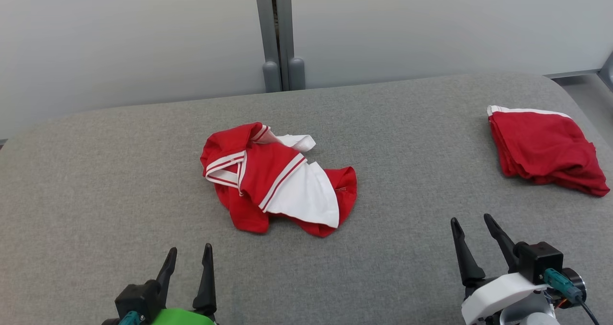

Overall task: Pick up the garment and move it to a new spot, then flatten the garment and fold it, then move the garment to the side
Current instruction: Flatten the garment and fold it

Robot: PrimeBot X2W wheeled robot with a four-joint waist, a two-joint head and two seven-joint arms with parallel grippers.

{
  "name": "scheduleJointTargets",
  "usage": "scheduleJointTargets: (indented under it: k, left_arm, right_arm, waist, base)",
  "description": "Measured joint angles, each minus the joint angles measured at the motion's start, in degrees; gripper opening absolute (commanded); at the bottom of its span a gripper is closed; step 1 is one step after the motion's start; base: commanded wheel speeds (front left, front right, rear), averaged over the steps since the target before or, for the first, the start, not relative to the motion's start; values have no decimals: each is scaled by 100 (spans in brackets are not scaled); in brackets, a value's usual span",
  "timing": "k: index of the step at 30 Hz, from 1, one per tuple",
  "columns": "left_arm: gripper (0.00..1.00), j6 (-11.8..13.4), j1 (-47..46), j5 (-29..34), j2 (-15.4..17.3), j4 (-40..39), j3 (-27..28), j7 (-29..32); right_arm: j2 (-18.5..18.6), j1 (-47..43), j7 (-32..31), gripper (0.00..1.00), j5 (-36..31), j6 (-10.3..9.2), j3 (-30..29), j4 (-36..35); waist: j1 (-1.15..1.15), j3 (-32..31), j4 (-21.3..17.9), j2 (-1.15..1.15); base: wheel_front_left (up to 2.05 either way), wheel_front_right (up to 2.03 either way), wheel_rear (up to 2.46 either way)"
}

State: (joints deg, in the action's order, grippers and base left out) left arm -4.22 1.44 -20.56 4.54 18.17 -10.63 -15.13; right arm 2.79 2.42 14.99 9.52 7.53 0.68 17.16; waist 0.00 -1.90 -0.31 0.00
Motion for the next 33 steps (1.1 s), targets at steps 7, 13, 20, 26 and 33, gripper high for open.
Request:
scheduleJointTargets:
  k: [7, 13, 20, 26, 33]
  left_arm:
    - [100, -66, 0, 58, -52, 46, 105, 0]
    - [100, -115, 0, 124, -96, 49, 137, 0]
    - [100, -183, -151, 196, -130, 255, -63, 0]
    - [100, -240, -753, 49, -155, 734, -491, 93]
    - [100, -260, -1463, -354, -167, 1392, -601, 97]
  right_arm:
    - [0, 13, 0, 100, -2, 0, -4, 5]
    - [0, 51, 0, 100, -20, 0, -20, 11]
    - [0, 108, 0, 100, -51, 0, 24, 8]
    - [-1, 211, 0, 100, -90, 0, 188, 1]
    - [-1, 483, 0, 100, -131, 0, 330, -79]
  waist:
    - [0, -6, 16, 0]
    - [0, 7, 5, 0]
    - [0, 93, -63, 0]
    - [0, 236, -221, 0]
    - [0, 534, -489, 0]
  base:
    - [0, 0, 0]
    - [0, 0, 0]
    - [0, 0, 0]
    - [0, 0, 0]
    - [0, 0, 0]
